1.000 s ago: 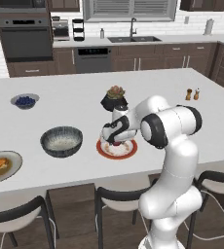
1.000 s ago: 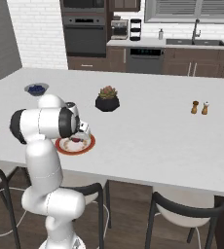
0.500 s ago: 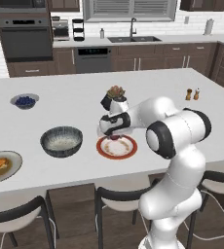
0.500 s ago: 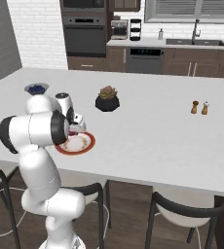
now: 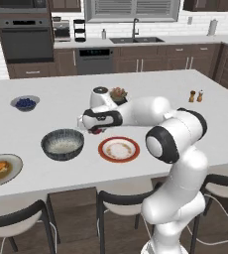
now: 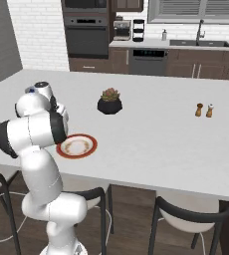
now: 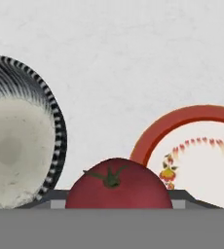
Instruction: Pick the chicken drumstick and tomato from their plates and place them in the bowl. Then put the bowl in the fridge.
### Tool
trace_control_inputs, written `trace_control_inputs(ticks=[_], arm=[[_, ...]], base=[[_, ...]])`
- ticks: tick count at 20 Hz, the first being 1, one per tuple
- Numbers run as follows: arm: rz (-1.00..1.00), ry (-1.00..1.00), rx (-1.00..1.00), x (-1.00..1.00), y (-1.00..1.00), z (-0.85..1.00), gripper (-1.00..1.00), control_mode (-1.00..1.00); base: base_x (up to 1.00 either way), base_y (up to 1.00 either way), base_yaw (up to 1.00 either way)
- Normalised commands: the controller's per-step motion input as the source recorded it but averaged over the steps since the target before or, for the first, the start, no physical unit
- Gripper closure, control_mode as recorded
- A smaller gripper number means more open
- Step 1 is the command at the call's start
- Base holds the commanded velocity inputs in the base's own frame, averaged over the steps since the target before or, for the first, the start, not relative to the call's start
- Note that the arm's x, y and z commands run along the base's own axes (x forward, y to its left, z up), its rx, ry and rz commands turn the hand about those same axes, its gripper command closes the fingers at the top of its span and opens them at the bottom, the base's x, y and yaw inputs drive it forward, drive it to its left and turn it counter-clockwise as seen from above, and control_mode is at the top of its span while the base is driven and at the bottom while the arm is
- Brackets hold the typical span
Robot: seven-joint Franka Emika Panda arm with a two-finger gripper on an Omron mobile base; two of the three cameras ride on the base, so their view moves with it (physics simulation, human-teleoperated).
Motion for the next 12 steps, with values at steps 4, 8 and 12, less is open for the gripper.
trace_control_inputs(ticks=[4, 8, 12], arm=[[0.0, 0.09, 0.0, 0.68, 1.0, -0.01, 1.0, -1.0], [0.0, 0.1, -0.03, 0.55, 0.99, -0.2, 1.0, -1.0], [0.0, 0.06, -0.08, 0.42, 0.8, -0.4, 1.0, -1.0]], base=[[0.0, 0.0, 0.0], [0.0, 0.0, 0.0], [0.0, 0.0, 0.0]])
